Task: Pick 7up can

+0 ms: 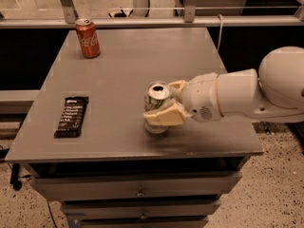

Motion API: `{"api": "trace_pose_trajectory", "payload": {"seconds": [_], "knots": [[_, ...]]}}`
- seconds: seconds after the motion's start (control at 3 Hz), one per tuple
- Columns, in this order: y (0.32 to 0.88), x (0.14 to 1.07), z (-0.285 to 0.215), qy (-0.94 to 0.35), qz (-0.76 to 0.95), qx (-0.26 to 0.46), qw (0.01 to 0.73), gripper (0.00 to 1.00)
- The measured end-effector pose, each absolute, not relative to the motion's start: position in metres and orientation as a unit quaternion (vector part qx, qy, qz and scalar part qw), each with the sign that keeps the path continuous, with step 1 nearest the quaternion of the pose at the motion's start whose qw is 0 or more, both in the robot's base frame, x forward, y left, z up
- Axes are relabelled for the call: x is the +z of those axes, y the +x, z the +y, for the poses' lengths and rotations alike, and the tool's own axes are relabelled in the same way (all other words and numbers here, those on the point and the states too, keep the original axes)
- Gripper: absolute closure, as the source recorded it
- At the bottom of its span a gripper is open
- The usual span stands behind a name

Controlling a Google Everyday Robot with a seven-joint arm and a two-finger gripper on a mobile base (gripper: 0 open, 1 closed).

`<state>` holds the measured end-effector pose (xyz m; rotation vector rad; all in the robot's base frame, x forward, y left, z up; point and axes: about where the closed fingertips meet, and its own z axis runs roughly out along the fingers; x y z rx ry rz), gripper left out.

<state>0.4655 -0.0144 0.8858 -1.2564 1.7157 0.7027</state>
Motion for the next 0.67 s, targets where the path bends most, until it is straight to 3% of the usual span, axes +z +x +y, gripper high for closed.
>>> {"api": "trace_pose_trajectory", "payload": {"seconds": [0.33, 0.67], "knots": [[0.506, 0.917, -0.052, -0.477, 0.692, 0.275, 0.466, 1.0], [0.543, 0.962, -0.085, -0.463, 0.707, 0.246, 0.475, 1.0]]}}
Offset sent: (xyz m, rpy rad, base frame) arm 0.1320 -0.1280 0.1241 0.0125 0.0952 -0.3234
